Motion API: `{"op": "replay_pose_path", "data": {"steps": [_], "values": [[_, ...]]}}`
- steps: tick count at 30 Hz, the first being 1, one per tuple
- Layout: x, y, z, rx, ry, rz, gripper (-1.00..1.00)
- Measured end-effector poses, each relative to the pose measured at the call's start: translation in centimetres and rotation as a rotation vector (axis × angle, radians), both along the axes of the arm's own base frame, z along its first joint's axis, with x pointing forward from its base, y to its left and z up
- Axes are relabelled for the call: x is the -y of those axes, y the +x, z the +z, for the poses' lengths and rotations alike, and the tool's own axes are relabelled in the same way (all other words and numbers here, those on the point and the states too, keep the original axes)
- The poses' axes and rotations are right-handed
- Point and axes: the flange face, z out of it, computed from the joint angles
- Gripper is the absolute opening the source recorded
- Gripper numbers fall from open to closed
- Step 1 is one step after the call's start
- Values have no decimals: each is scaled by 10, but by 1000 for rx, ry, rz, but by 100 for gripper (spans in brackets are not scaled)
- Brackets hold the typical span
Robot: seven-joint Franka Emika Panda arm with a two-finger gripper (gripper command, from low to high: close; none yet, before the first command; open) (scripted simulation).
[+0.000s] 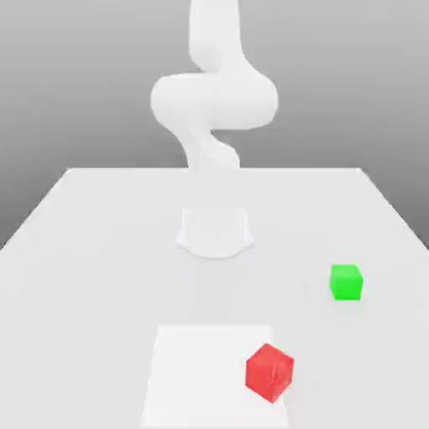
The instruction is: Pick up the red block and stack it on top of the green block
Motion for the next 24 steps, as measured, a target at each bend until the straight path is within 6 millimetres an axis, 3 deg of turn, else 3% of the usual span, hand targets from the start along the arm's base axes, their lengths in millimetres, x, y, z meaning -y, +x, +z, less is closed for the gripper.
{"op": "replay_pose_path", "data": {"steps": [5, 11, 16, 21, 24], "values": [[-18, 55, -99, -164, -113, 134, 0], [-37, 86, -223, -351, -209, 316, 0], [-52, 85, -326, -500, -257, 488, 0], [-69, 61, -424, -639, -277, 680, 0], [-72, 51, -469, -680, -273, 737, 0]]}}
